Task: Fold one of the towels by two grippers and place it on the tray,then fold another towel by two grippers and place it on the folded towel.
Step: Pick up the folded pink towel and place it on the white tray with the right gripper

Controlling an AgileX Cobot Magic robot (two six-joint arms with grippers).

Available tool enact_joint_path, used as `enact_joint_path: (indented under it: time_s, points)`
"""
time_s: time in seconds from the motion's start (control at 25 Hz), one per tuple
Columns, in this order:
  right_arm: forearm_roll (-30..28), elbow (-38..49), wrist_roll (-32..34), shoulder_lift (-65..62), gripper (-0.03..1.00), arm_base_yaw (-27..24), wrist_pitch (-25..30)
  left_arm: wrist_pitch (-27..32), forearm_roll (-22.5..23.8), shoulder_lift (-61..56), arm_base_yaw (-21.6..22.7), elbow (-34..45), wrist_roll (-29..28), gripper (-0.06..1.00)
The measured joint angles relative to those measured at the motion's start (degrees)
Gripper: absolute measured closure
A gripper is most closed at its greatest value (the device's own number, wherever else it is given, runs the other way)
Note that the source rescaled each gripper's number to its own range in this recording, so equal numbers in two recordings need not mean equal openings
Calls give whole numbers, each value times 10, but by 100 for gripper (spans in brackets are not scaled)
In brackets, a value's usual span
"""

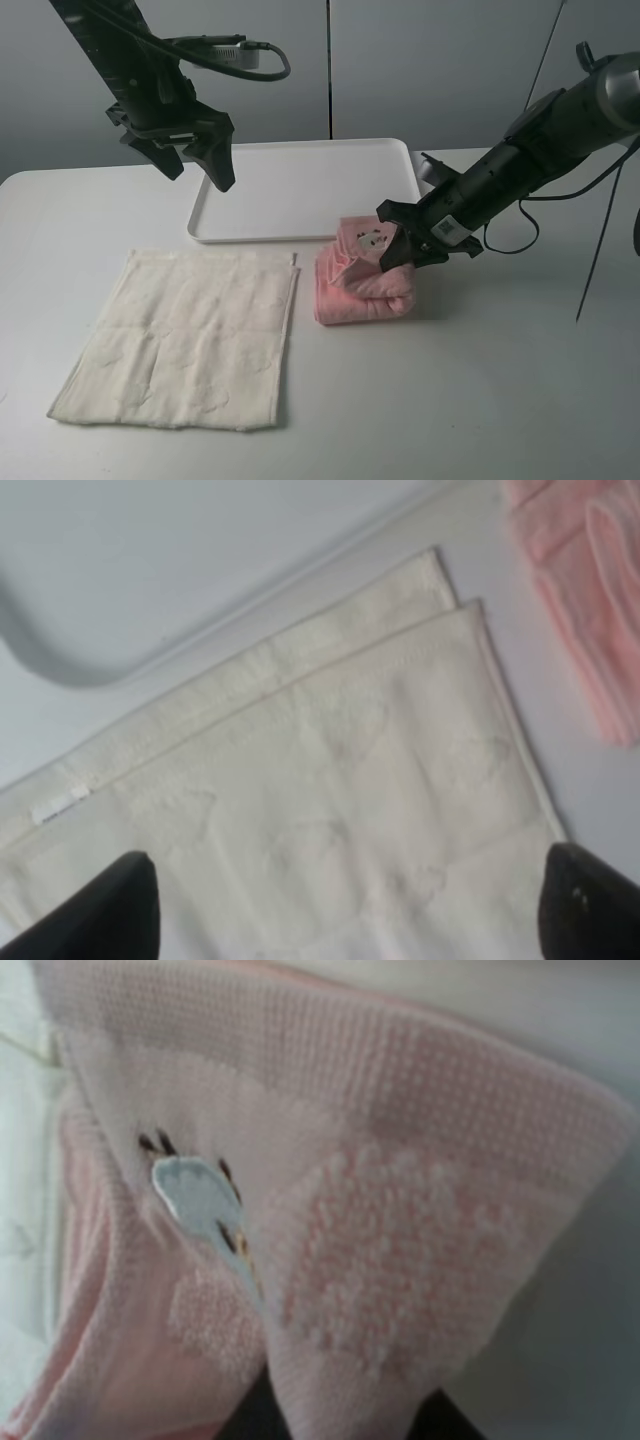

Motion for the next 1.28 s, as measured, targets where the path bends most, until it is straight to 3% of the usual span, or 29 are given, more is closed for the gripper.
enact_joint_path:
  time_s: [0.28,0.56,0.96,1.28]
  points:
    - [18,-93,-1,-46,84,1,96,0,12,-57,2,0,0,-3]
    - [20,-227,48,-38,84,2,151,0,14,-71,18,0,0,-3]
    - [15,-434,126,101,84,83,177,-1,13,-71,46,0,1,-3]
    - [34,-580,140,228,84,91,162,-1,2,-71,83,0,14,-3]
